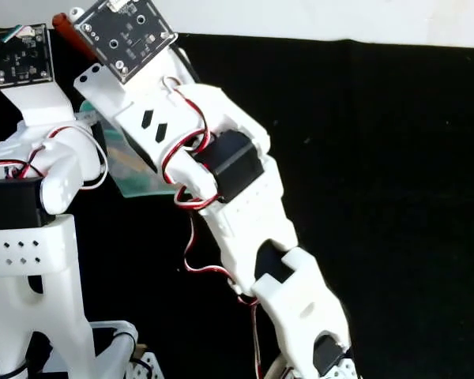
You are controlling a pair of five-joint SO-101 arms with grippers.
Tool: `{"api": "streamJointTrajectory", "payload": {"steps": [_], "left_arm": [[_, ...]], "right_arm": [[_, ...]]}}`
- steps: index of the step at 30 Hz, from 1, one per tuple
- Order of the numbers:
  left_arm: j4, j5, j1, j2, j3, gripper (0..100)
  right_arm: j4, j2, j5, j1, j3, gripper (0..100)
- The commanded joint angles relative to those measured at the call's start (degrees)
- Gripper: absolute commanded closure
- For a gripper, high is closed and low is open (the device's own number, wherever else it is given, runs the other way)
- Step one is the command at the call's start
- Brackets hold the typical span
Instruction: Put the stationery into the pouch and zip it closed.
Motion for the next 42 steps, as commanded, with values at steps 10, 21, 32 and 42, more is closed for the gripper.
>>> {"api": "streamJointTrajectory", "payload": {"steps": [10, 21, 32, 42], "left_arm": [[-0.1, -0.3, 0.8, 2.6, 0.7, 99], [-0.1, -0.3, 0.8, 2.6, 0.7, 99], [-0.1, -0.3, 0.8, 2.6, 0.7, 99], [-0.1, -0.3, 0.8, 2.6, 0.7, 99]], "right_arm": [[5.4, -0.2, -0.4, -3.9, -6.3, 99.1], [6.1, -0.9, 0.4, -7.8, -6.5, 99.1], [10.2, -6.1, 3.9, -9.5, -6.4, 99.1], [10.3, -6.2, 5.6, -9.5, -6.4, 99.2]]}}
